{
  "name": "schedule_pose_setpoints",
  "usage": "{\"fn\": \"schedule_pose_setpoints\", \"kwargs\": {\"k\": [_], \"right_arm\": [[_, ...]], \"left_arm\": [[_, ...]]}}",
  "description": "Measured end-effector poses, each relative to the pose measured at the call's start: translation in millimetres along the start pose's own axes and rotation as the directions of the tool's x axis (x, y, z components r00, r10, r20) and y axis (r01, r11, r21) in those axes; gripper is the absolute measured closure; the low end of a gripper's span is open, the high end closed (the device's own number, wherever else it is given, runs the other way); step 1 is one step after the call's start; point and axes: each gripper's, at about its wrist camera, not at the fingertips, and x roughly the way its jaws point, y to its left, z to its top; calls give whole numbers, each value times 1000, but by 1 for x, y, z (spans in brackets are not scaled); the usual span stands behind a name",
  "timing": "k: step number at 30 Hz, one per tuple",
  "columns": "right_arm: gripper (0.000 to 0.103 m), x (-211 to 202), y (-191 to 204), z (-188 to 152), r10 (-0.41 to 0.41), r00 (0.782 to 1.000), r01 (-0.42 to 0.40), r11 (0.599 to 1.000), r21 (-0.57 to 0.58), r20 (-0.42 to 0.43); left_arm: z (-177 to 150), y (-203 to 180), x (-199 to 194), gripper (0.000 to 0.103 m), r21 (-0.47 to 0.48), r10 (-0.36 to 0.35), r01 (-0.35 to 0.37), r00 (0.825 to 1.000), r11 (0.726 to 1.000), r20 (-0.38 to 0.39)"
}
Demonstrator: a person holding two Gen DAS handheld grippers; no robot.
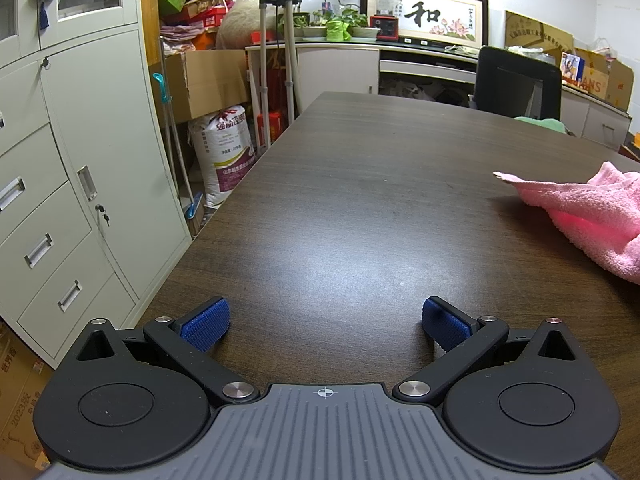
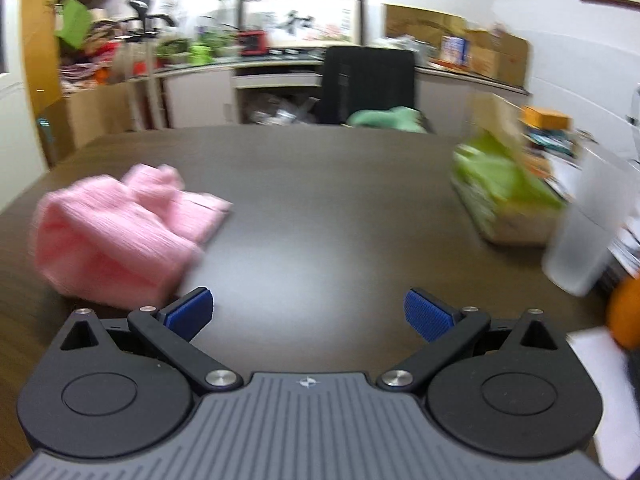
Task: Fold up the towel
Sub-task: 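Move the right tool to the towel edge and close on it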
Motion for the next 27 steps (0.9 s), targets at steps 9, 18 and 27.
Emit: {"fn": "schedule_pose_setpoints", "kwargs": {"k": [9,18,27], "right_arm": [[0,35,30,19,142,990,-142,987,75,5],[0,40,19,13,252,968,-252,960,120,10],[13,51,16,8,339,941,-333,930,157,-12]], "left_arm": [[0,3,0,0,9,-11,11,1000,1000,0],[0,2,0,0,9,-10,10,1000,1000,0],[0,2,1,0,9,-10,10,1000,1000,0]]}}
